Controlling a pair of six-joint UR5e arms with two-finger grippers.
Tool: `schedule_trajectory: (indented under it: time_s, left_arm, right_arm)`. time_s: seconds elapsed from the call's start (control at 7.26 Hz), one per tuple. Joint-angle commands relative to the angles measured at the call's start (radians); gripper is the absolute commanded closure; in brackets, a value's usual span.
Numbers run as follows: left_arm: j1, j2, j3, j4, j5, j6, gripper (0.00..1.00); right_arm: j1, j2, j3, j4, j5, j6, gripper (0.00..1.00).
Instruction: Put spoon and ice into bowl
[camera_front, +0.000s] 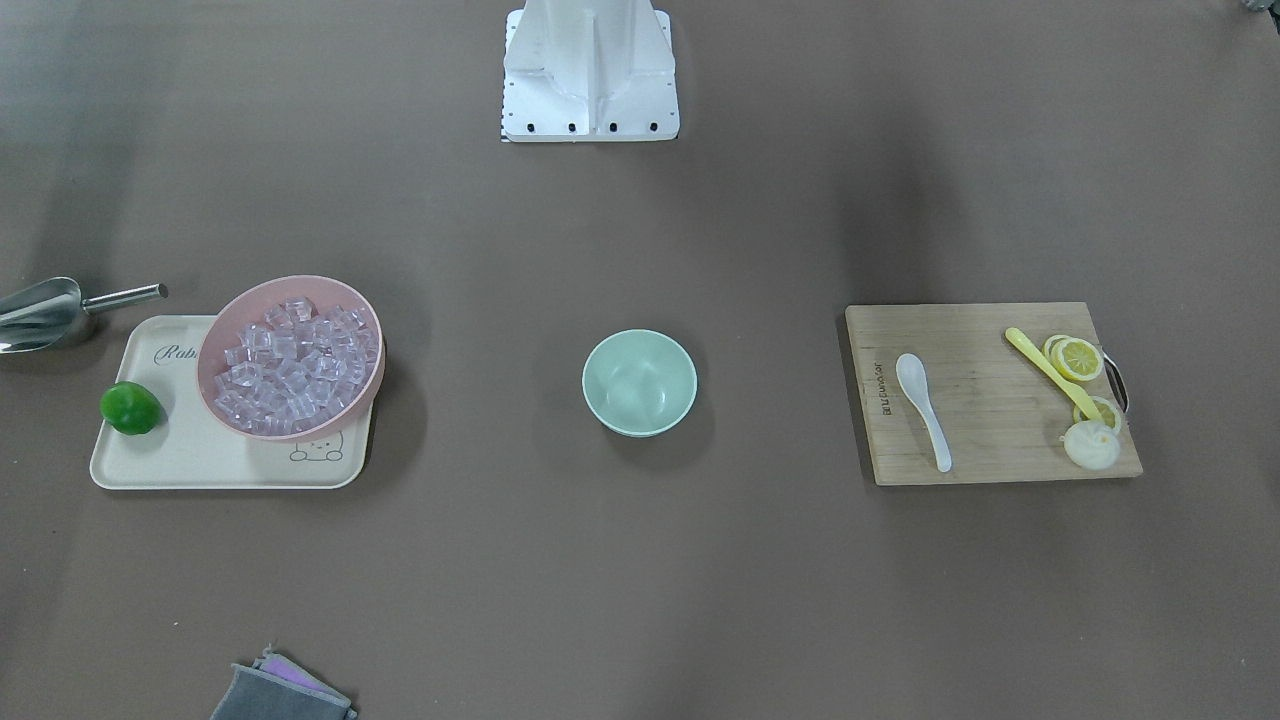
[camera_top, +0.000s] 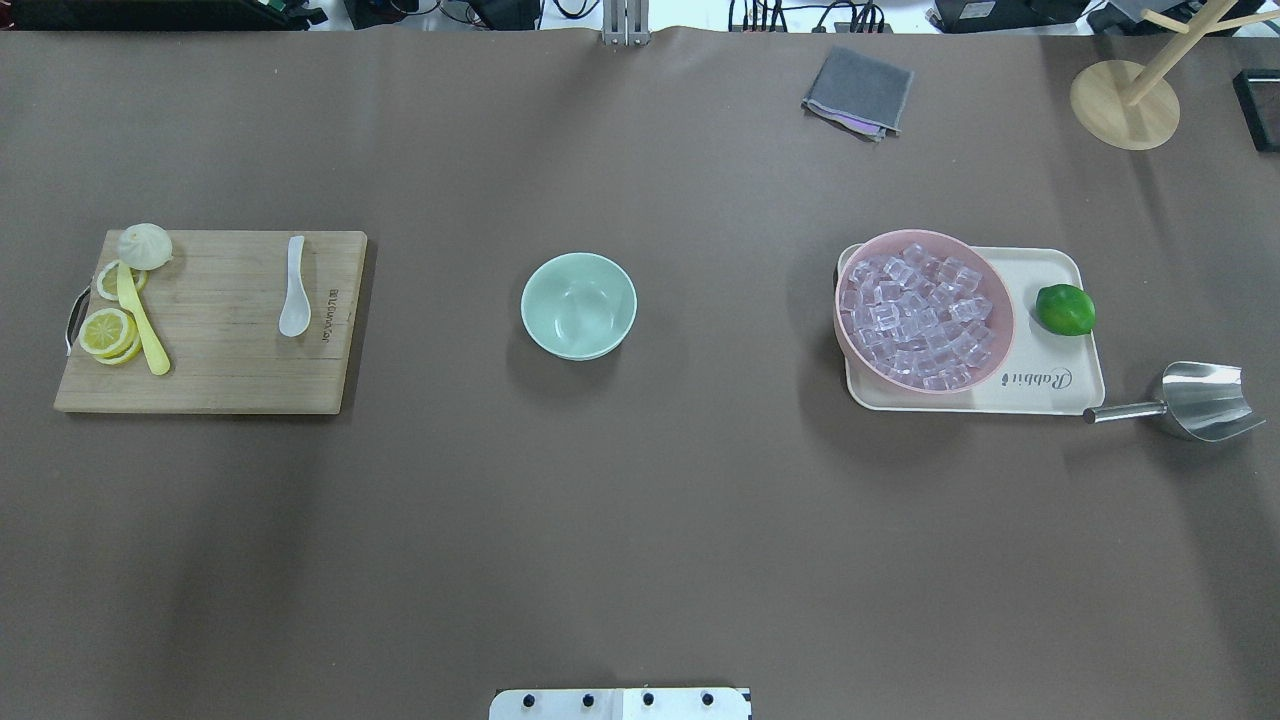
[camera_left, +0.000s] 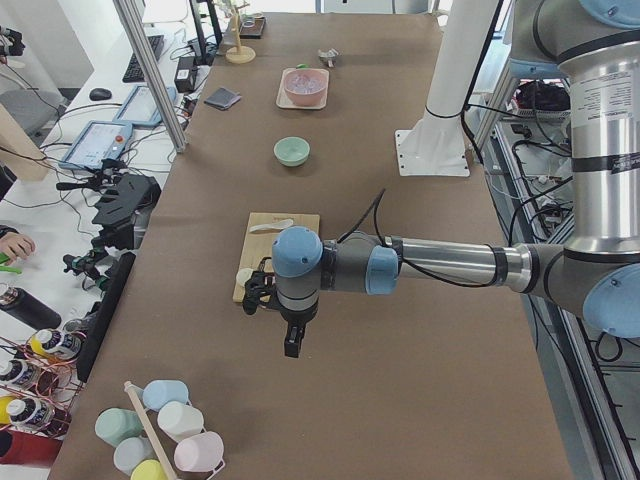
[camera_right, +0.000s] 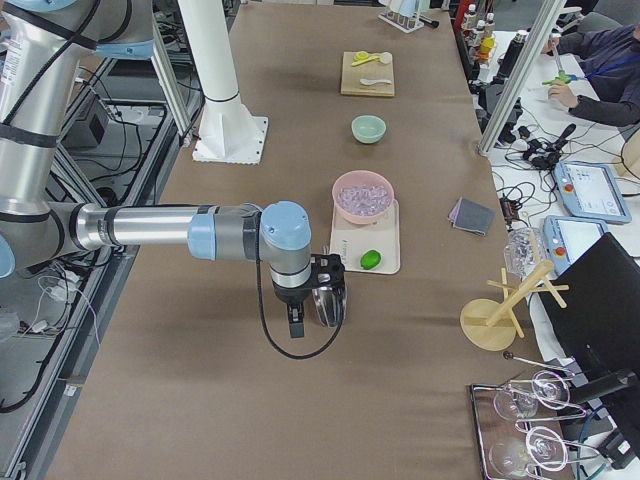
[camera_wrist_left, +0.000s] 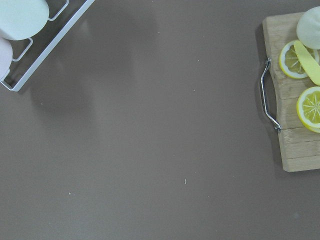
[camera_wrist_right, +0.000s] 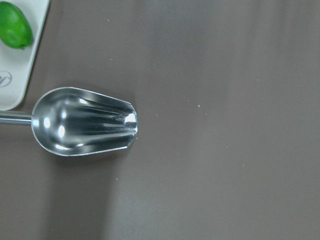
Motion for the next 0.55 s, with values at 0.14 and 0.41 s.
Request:
schedule_trajectory:
  time_s: [0.14,0.41]
  left_arm:
    - [-0.001,-0.018,-0.081,-0.013,-0.002,-0.004,0.02]
    - [-0.001,-0.016,-0.053,-0.286,-0.002,-0.005,0.02]
  right_arm:
    - [0.0,0.003,0.001,0.291,0.022,0.013,0.0]
    - [-0.002,0.011,0.002,0.406,0.034,0.028,0.0]
